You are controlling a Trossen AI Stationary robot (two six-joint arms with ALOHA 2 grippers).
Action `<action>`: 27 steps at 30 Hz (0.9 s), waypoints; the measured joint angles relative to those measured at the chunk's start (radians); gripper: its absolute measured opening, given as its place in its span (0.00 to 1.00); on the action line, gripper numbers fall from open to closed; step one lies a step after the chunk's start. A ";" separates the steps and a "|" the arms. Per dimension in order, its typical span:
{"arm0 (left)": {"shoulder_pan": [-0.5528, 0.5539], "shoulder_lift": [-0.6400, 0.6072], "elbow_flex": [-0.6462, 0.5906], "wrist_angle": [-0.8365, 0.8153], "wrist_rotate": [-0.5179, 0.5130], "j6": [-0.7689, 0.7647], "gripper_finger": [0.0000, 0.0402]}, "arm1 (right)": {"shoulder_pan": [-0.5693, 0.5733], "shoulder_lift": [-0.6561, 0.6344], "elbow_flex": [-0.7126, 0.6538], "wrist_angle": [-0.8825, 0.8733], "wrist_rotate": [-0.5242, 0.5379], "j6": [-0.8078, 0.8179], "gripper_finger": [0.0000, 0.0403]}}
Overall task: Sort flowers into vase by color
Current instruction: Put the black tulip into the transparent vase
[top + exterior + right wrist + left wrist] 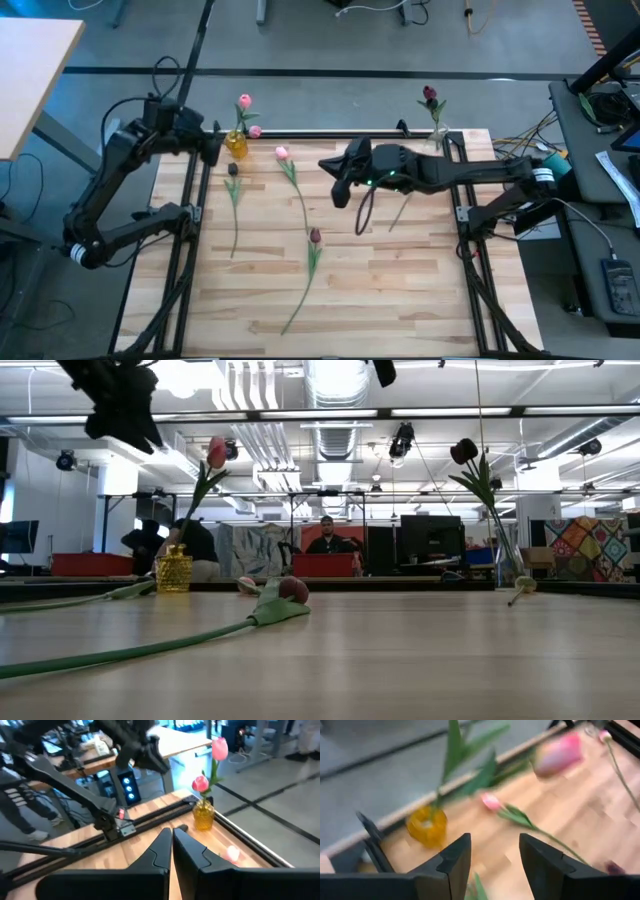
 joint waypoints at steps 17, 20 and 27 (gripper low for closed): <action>-0.463 -0.003 -0.156 -0.087 -0.225 -0.686 0.28 | -0.178 -0.127 0.000 -0.226 -0.234 -0.109 0.02; -0.490 -0.006 -0.231 -0.083 -0.232 -0.797 0.28 | -0.193 -0.130 -0.001 -0.242 -0.275 -0.109 0.02; -0.489 0.006 -0.404 -0.012 -0.226 -0.926 0.28 | -0.195 -0.129 -0.001 -0.244 -0.303 -0.135 0.02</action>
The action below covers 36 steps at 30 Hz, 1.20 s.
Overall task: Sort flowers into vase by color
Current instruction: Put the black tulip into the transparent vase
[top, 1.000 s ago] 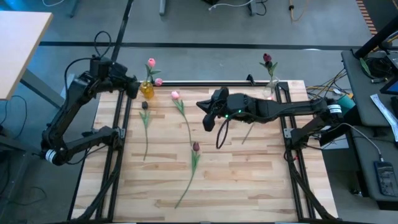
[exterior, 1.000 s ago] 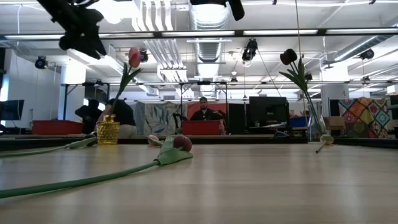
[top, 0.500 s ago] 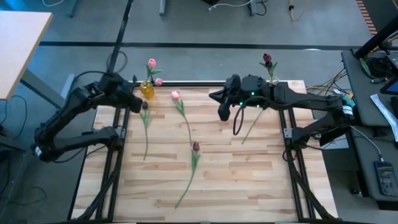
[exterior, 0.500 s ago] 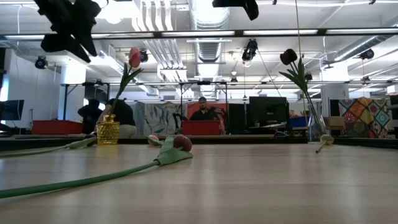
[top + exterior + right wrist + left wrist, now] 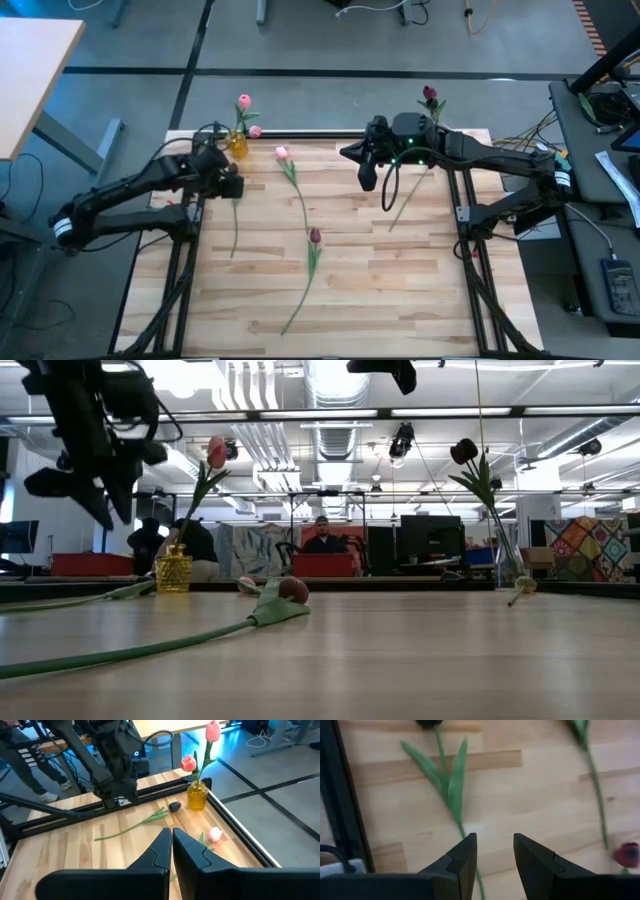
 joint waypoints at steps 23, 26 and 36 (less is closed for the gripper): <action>0.014 0.349 -0.159 0.274 -0.080 0.016 0.42 | 0.000 0.001 0.000 0.000 0.000 -0.001 0.02; 0.014 0.381 -0.182 0.332 -0.063 0.016 0.39 | 0.000 0.001 0.000 0.000 0.002 -0.002 0.02; 0.014 0.385 -0.204 0.371 -0.069 0.053 0.18 | 0.000 0.001 0.000 0.001 0.003 -0.001 0.02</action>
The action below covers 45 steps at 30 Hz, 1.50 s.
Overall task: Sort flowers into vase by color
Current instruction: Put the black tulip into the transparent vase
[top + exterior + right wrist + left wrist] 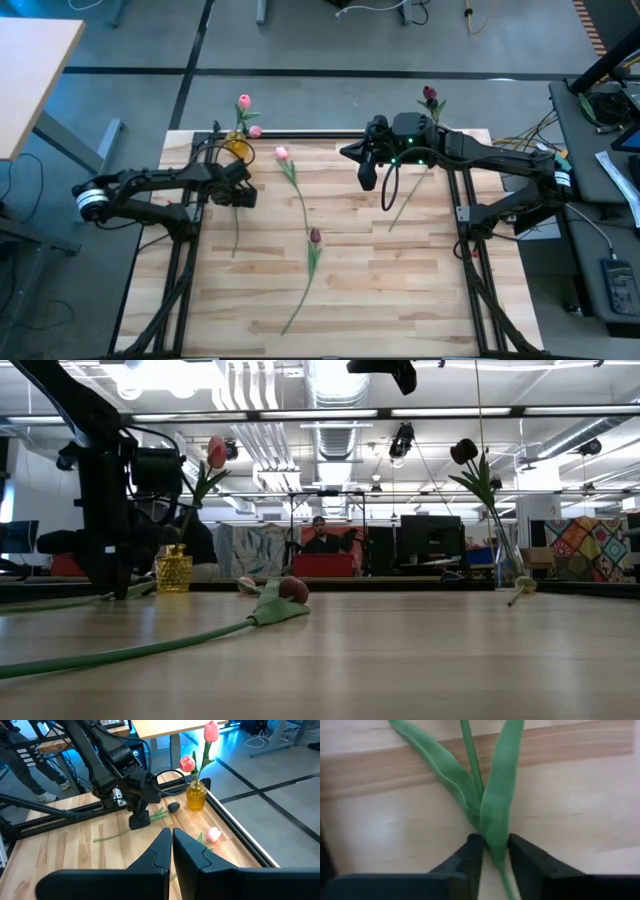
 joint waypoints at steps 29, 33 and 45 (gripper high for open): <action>-0.264 -0.541 0.102 0.635 0.098 0.277 0.00 | 0.004 0.030 0.000 0.036 -0.024 0.169 0.04; -0.266 -0.446 0.187 0.728 0.107 0.361 0.00 | 0.021 0.056 -0.001 0.121 -0.056 0.209 0.10; -0.266 -0.110 0.551 0.739 0.391 0.617 0.00 | 0.031 0.083 0.008 0.332 -0.073 0.357 0.43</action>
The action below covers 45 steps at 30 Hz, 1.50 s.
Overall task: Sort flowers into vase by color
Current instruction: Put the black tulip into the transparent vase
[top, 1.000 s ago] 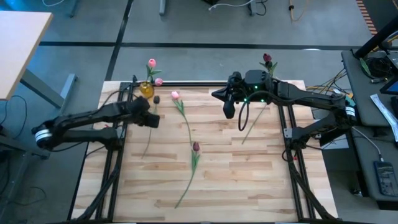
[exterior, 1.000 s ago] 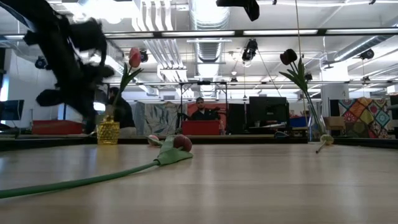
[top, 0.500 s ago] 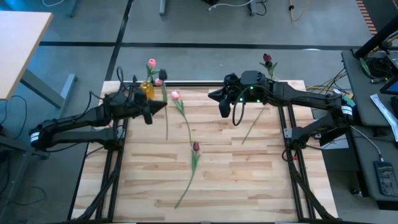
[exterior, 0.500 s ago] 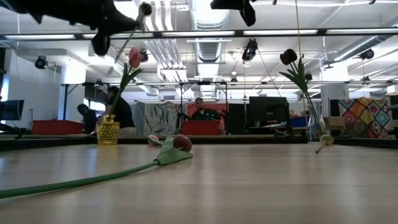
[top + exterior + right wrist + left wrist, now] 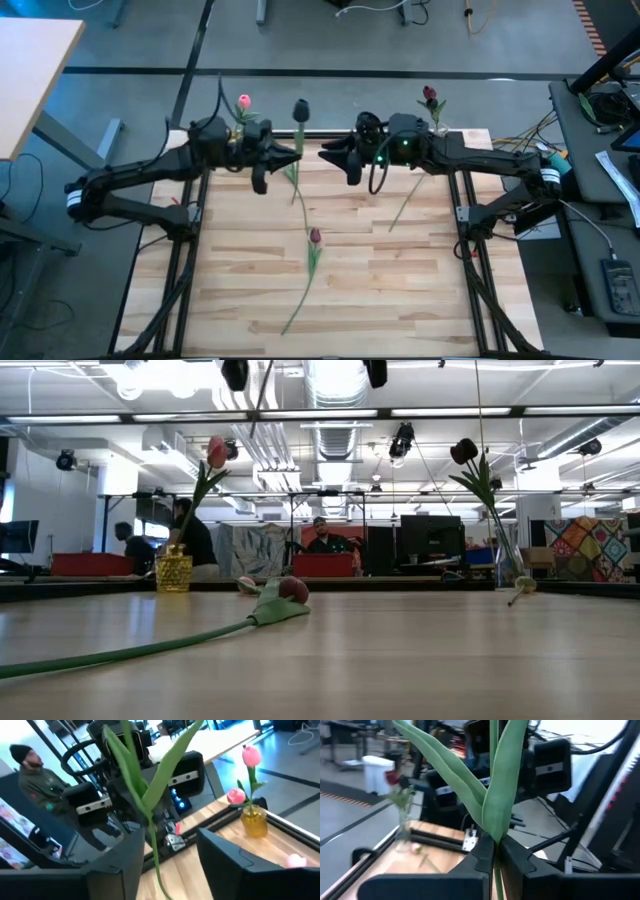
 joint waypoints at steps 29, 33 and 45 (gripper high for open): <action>0.004 0.270 0.263 0.018 0.142 -0.013 0.06 | 0.015 -0.001 0.072 0.027 0.040 -0.218 0.05; 0.004 0.257 0.263 -0.029 0.098 -0.016 0.13 | 0.015 -0.021 0.072 0.009 0.045 -0.257 0.03; 0.006 0.148 0.161 -0.122 -0.007 0.025 0.31 | -0.025 -0.280 0.071 -0.432 0.300 -0.484 0.03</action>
